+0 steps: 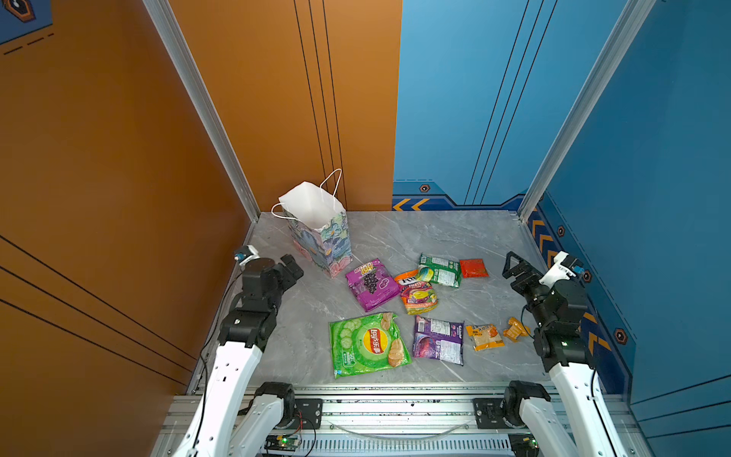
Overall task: Place the snacks into the paper bag
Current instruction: Pick up the paper bag from the top-left of the table.
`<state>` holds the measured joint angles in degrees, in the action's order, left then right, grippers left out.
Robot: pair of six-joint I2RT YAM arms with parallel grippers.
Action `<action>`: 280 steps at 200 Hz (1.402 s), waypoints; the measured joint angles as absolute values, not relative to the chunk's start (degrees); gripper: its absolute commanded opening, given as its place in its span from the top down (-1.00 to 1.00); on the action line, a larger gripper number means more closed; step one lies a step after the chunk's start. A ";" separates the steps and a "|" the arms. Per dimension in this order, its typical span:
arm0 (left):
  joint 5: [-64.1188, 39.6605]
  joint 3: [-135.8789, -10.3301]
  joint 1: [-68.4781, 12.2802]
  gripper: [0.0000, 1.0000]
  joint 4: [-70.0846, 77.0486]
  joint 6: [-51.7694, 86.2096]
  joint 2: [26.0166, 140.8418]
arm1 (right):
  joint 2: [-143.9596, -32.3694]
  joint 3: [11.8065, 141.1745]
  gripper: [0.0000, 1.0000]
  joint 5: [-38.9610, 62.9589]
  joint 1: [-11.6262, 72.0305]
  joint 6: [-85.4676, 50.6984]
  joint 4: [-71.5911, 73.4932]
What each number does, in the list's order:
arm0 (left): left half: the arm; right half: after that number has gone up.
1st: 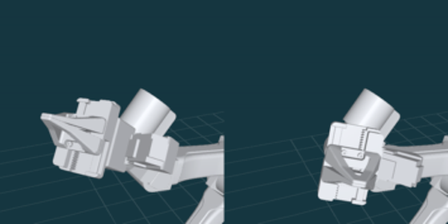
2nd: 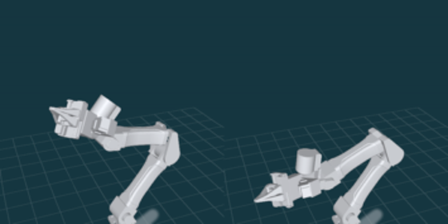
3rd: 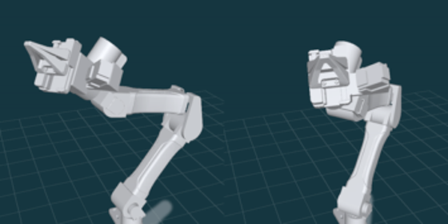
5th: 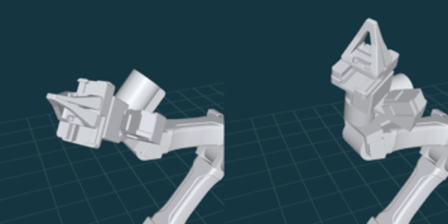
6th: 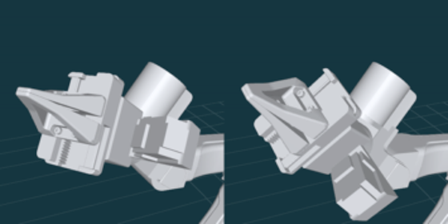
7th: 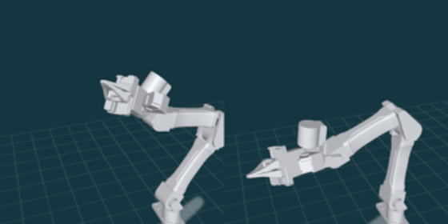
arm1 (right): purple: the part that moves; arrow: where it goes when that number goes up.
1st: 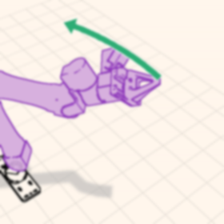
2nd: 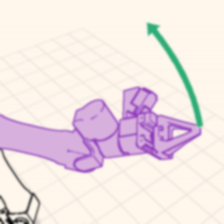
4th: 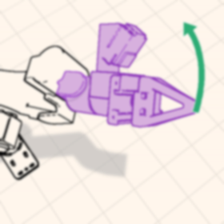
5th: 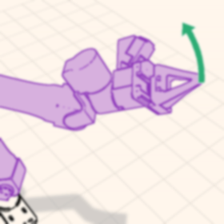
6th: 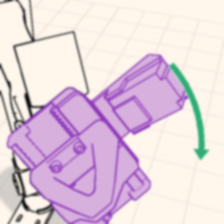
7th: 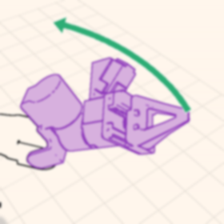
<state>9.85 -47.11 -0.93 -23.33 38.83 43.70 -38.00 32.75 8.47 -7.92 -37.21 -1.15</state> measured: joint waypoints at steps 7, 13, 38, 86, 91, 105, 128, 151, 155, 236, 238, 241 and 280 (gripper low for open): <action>7.44 -46.44 0.89 -0.95 -23.42 39.77 41.95 | -38.00 33.06 -1.00 9.45 -8.08 -37.43 -2.87; 5.89 -46.30 2.09 -0.95 -23.62 40.45 41.08 | -38.04 33.54 -1.00 10.24 -8.05 -37.56 -4.27; 0.75 -51.27 2.61 -0.95 -25.80 41.43 44.27 | -38.59 35.99 -1.00 11.62 -6.72 -37.45 -8.75; -0.51 -65.49 -7.20 -0.95 -27.88 41.78 60.16 | -38.52 41.71 -1.00 8.38 3.57 -34.83 -13.67; -0.27 -66.43 -8.27 -0.95 -27.92 41.93 61.19 | -38.50 42.06 -1.00 7.66 4.64 -34.48 -14.06; 0.75 -68.93 -10.72 -0.97 -28.23 42.63 63.94 | -38.50 43.00 -1.00 5.69 7.55 -33.82 -15.53; 3.38 -73.38 -11.60 -0.99 -29.39 44.03 68.60 | -38.50 44.60 -1.00 3.38 10.85 -33.17 -17.89; 6.48 -77.19 -10.35 -0.92 -30.17 45.15 73.91 | -38.50 46.00 -1.00 1.91 13.21 -32.77 -19.29; 6.52 -77.78 -10.00 -0.89 -30.37 45.30 74.70 | -38.50 46.13 -1.00 1.65 13.47 -32.77 -19.49; 6.63 -87.48 -4.16 -0.40 -32.51 46.00 89.71 | -40.62 47.83 -1.00 -1.67 15.11 -32.62 -25.43; 6.61 -87.66 -4.14 -0.39 -32.56 45.82 89.82 | -40.75 47.83 -1.00 -1.76 15.11 -32.62 -25.56; 6.63 -87.92 -4.12 -0.36 -32.62 46.04 90.00 | -40.95 47.83 -1.00 -1.80 15.11 -32.62 -25.78; 6.90 -90.15 -4.12 0.02 -34.04 43.90 92.36 | -43.70 48.34 -1.00 -1.85 15.11 -33.30 -27.51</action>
